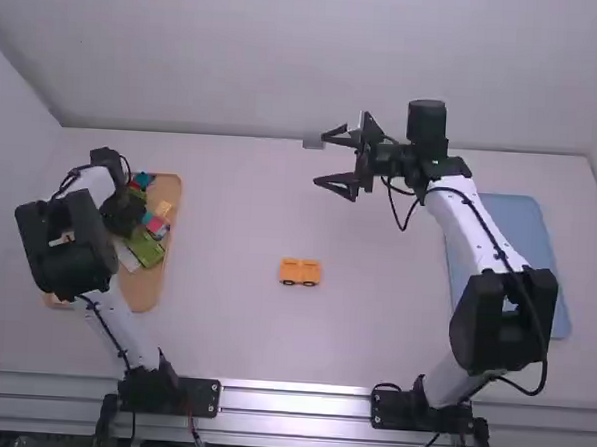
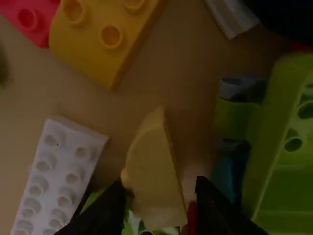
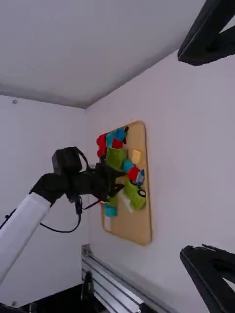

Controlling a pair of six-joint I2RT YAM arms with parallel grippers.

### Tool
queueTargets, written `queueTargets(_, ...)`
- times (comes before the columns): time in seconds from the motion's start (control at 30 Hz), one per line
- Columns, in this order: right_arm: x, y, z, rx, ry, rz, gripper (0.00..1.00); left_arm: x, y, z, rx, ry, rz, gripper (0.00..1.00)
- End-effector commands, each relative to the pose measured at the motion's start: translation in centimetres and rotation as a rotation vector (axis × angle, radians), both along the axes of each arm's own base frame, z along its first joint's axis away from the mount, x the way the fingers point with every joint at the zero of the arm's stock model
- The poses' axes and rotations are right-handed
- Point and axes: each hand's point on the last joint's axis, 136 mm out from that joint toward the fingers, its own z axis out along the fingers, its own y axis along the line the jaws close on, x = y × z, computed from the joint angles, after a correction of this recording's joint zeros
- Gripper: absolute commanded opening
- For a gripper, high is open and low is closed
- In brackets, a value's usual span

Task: Assemble lego blocks to make yellow taxi

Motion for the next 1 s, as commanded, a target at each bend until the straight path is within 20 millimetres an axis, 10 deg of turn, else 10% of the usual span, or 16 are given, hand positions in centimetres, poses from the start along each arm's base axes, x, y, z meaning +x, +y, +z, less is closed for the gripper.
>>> queueTargets(0.0,0.3,0.1,0.5,0.006,-0.014,0.005,0.99,-1.1,0.3,-0.9,0.009,0.027,0.037,0.4)
queueTargets(0.97,0.6,-0.3,0.6,0.007,-0.013,-0.005,0.99,-0.5,-0.1,-1.7,-0.016,-0.02,0.047,0.29)
